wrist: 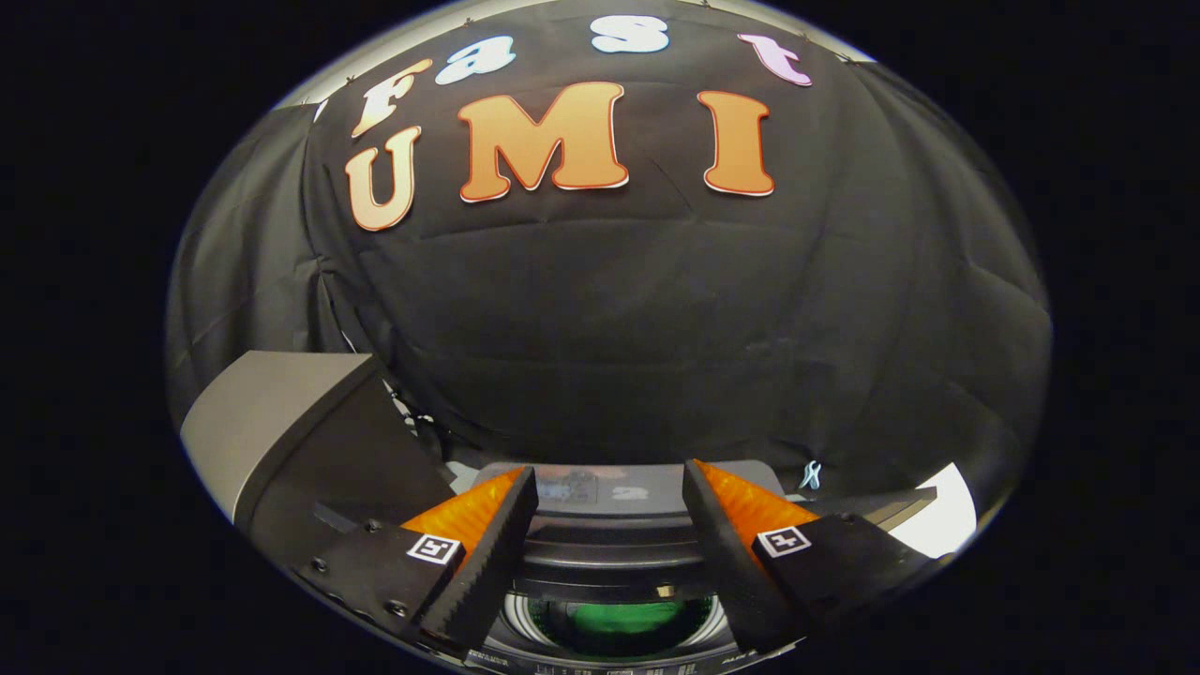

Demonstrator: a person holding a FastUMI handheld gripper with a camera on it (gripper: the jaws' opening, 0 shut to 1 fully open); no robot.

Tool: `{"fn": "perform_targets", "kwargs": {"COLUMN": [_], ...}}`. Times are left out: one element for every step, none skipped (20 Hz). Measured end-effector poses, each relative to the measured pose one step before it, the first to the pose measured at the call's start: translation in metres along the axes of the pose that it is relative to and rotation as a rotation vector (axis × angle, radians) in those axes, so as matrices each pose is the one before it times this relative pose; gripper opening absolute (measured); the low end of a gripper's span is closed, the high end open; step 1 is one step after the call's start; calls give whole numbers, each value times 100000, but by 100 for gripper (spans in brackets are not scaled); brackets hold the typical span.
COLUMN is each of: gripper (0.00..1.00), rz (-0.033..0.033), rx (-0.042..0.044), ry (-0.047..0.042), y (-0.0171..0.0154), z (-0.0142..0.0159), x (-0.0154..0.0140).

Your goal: Put the clothes into the washing machine and then close the washing machine lid.

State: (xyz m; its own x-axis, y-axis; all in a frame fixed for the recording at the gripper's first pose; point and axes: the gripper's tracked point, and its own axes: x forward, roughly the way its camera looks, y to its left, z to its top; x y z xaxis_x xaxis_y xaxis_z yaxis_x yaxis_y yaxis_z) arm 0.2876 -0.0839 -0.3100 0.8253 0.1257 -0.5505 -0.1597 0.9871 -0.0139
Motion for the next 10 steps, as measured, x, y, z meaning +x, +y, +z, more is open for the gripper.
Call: {"fn": "perform_targets", "kwargs": {"gripper": [100,100,100,100,100,99,100,99,100,99], "rz": [2,-299,234,327,149,215,12,-234,44,419], "rx": [97,391,839,896,447,40,-3,-292,-397,-81], "ry": [1287,1179,631,490,367,68,-318,-416,-174,-435], "y": [89,-43,79,122,106,-8,64,-32,32,129], "z": [-699,-647,-391,-282,-146,-138,121,224,179,215], "x": [-354,-189,-31,-165,-152,-95,-60,-25,-90,-144]}}
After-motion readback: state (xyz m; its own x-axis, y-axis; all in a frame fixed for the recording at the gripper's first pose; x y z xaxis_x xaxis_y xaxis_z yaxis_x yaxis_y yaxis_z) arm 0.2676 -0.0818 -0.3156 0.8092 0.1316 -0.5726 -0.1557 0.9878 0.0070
